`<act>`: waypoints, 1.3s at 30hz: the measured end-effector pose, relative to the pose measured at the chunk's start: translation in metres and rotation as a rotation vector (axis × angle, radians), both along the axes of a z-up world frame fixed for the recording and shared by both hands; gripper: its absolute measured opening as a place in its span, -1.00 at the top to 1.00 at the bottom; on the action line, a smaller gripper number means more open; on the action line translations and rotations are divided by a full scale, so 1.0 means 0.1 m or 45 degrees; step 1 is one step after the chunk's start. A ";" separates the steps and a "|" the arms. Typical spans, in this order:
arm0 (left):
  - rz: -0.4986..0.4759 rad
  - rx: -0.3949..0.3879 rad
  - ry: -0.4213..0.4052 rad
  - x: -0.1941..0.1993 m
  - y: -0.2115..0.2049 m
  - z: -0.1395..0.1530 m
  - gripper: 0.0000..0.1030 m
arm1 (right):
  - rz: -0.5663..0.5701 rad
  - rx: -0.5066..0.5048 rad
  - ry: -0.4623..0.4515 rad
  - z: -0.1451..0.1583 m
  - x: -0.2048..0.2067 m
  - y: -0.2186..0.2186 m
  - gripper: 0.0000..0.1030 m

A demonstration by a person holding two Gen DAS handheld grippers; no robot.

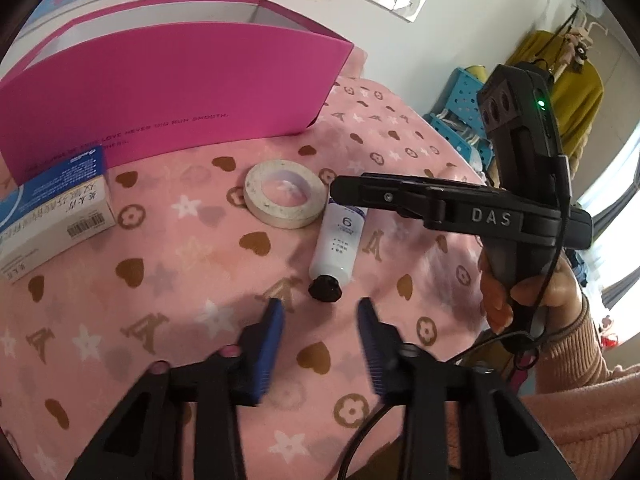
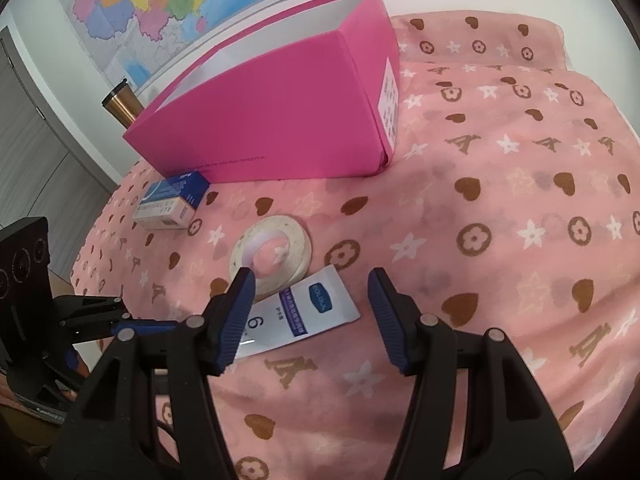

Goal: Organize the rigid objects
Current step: 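Move the left tool to the blue-labelled white tube and grasp it, then lift the white tube with the left tool over the magenta box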

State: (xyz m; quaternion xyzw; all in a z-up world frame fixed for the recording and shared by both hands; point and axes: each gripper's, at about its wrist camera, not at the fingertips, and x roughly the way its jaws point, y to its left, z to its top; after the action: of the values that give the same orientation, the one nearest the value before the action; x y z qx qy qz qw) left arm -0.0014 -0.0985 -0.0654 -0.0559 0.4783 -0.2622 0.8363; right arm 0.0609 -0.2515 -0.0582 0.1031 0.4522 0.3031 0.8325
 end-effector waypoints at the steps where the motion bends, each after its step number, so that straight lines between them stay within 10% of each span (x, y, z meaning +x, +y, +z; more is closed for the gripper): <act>1: 0.000 -0.002 0.002 0.01 0.00 0.00 0.45 | 0.003 0.000 0.000 0.00 -0.01 0.01 -0.17; 10: 0.012 0.004 -0.035 0.06 -0.04 0.06 0.67 | 0.020 0.010 0.005 -0.02 -0.12 0.03 -0.18; 39: 0.058 -0.010 -0.129 0.17 0.10 0.31 0.46 | 0.020 0.061 -0.057 0.27 -0.24 0.03 -0.18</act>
State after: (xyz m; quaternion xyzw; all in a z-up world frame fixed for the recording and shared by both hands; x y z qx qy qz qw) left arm 0.0155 -0.0885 -0.0341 -0.0567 0.4328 -0.2474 0.8650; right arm 0.0374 -0.2487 -0.0310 0.1128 0.4268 0.3225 0.8373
